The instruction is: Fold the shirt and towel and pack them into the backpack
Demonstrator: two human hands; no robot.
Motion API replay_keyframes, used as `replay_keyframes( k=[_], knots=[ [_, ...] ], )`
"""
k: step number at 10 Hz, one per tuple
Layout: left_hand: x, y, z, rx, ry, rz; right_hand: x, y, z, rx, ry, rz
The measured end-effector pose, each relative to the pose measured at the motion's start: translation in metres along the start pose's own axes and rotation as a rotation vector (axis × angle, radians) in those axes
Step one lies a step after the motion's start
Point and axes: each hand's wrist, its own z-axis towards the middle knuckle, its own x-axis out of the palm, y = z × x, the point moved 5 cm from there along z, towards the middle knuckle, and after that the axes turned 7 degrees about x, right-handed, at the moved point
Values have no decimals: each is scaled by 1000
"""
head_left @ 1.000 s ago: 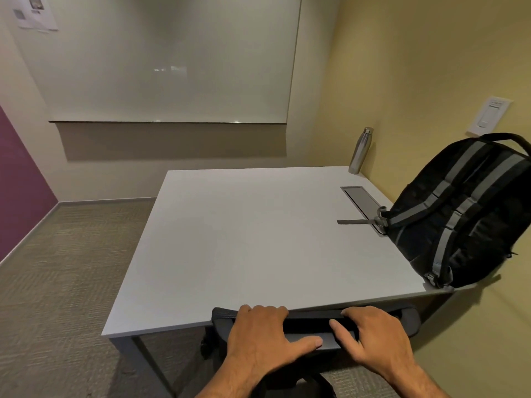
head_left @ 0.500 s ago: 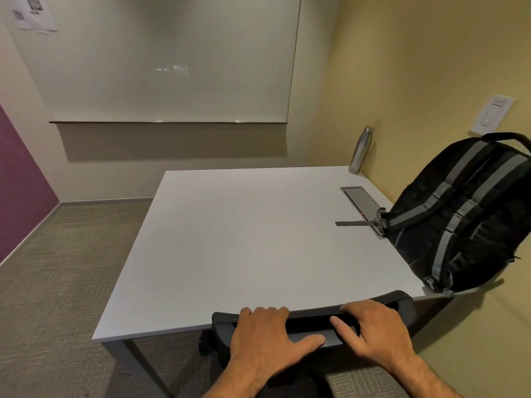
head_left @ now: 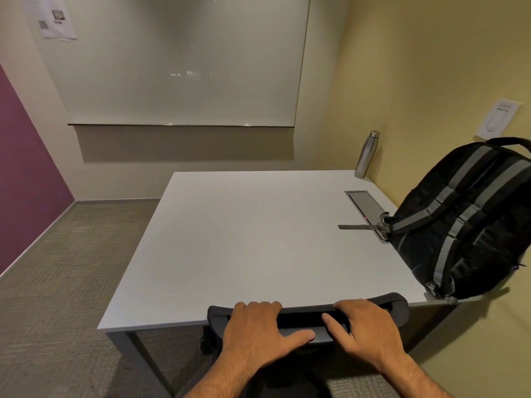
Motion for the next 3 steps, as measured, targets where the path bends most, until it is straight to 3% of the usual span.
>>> replay_keyframes(
  k=[1,2,3],
  knots=[
    [-1,0,-1,-12,-7,-9,1,2,1,16,54,39],
    [0,1,-5,1,-4,-40,0,-5,1,39,212,119],
    [-7,-4,-4,36,-30,-89,-23,-8,5,89,149,275]
  ],
)
